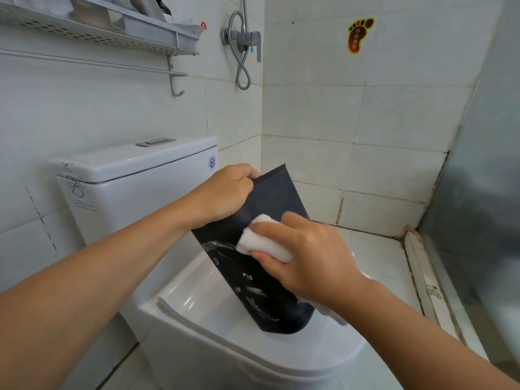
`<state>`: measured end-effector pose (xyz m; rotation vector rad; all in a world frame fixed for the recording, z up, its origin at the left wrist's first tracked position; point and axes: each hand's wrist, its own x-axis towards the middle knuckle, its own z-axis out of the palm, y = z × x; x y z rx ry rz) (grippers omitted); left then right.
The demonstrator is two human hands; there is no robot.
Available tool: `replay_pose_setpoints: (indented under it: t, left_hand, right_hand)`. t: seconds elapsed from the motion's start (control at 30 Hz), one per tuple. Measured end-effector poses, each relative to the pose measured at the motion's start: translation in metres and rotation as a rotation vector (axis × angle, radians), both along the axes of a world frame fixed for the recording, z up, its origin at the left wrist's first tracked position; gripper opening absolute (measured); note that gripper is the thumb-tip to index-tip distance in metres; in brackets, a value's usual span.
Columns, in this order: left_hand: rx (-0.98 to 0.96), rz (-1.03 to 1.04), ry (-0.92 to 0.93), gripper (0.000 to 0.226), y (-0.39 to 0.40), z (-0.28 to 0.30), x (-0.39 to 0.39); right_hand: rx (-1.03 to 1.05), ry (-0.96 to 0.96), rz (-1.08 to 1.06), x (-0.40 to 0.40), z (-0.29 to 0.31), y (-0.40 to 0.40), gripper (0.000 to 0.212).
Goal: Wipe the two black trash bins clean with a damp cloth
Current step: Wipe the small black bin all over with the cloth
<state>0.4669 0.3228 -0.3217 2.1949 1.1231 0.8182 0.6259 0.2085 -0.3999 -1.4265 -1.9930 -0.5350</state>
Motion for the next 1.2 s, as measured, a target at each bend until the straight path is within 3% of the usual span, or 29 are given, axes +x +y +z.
replay_pose_setpoints:
  t: [0.33,0.47,0.77,0.87,1.03,1.2]
  left_hand:
    - [0.000,0.010,0.009,0.035,-0.006,0.003,0.001]
    - [0.024,0.012,0.036,0.034,-0.006,0.001,0.000]
    - [0.071,-0.078,0.031,0.035,-0.012,0.000,0.007]
    - [0.059,-0.103,0.019,0.038,-0.009,-0.001,0.002]
    - [0.033,-0.081,-0.041,0.044,-0.001,-0.003,-0.008]
    - [0.064,-0.101,0.039,0.035,0.004,-0.002,-0.005]
  right_hand:
    - [-0.306,-0.003,0.014,0.024,-0.018,-0.025,0.038]
    - [-0.241,0.023,-0.008,0.017,-0.018,-0.021,0.036]
    - [-0.029,0.304,-0.039,0.007,0.011,0.012,0.036]
    - [-0.086,0.220,-0.006,0.017,0.001,0.004,0.033]
    - [-0.358,0.099,-0.079,0.047,-0.028,-0.017,0.037]
    - [-0.355,0.125,-0.107,0.056,-0.034,-0.022,0.034]
